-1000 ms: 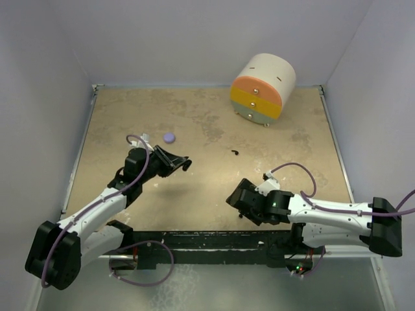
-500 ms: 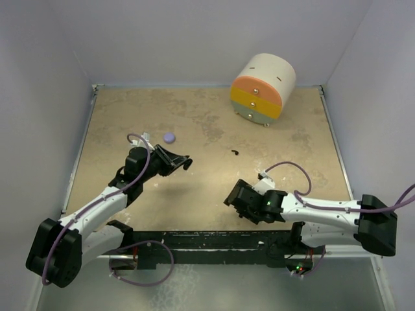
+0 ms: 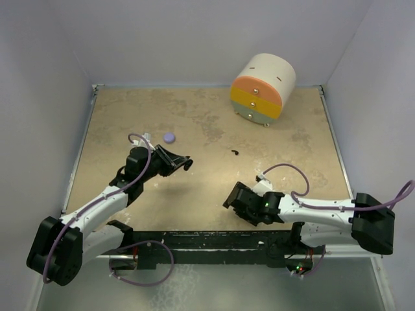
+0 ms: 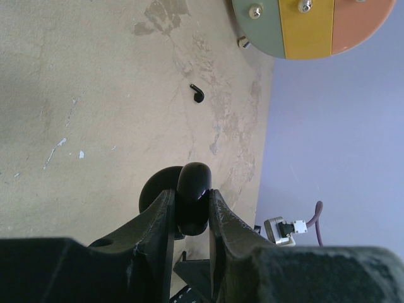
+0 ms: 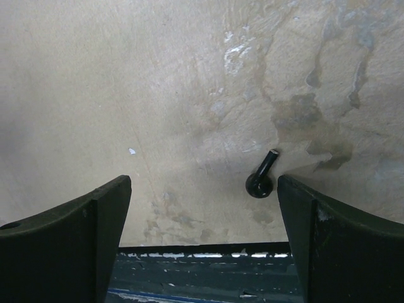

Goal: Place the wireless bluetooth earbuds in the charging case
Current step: Pick up the earbud from the center of the board.

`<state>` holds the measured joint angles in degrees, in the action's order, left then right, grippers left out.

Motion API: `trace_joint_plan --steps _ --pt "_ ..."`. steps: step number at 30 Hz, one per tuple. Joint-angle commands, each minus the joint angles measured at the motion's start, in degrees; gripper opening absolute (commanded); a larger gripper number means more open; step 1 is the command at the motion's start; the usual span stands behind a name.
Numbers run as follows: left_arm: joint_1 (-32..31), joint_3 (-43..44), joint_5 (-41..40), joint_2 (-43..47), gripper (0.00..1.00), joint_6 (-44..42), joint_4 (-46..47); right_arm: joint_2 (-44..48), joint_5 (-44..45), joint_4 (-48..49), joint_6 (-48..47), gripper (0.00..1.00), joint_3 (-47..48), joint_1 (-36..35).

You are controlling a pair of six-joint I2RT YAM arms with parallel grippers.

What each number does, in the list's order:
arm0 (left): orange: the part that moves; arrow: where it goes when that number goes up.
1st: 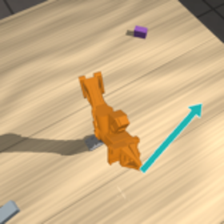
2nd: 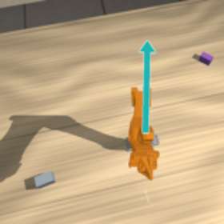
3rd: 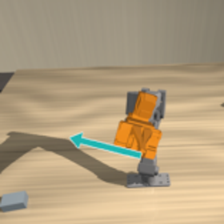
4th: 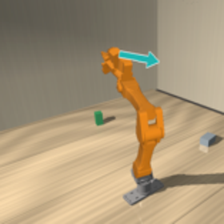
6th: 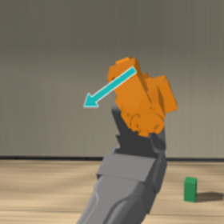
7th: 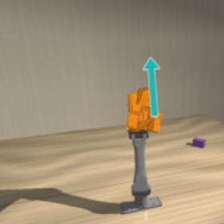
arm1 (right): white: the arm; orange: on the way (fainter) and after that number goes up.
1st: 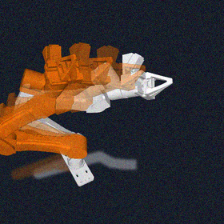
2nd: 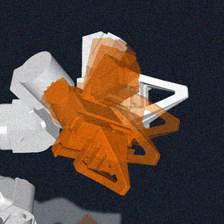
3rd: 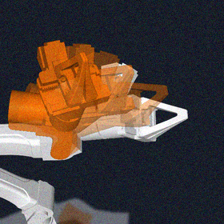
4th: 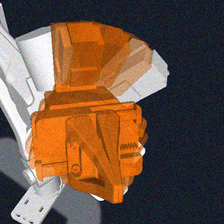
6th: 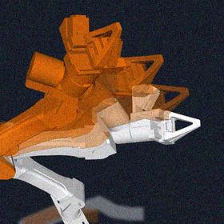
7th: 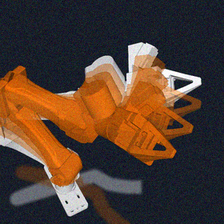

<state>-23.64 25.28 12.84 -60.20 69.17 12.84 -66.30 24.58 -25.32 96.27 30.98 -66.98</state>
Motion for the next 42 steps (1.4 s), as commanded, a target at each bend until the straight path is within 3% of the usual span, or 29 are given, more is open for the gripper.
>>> trace_joint_plan --steps 1,17,28,42 --pt "0.3 1.8 0.8 0.2 0.00 -1.6 3.9 -2.1 0.1 3.1 -1.6 1.00 0.1 0.3" --pt "0.5 1.7 1.1 1.2 0.00 -1.8 2.9 -4.8 2.2 5.4 -5.8 1.00 1.4 5.0" --pt "1.4 2.1 1.4 2.5 0.00 -2.3 1.1 -13.1 2.1 10.4 -13.7 1.00 7.1 8.4" --pt "2.1 1.6 2.4 2.1 0.00 -2.3 2.0 -7.5 2.5 1.9 -7.4 1.00 4.8 8.4"
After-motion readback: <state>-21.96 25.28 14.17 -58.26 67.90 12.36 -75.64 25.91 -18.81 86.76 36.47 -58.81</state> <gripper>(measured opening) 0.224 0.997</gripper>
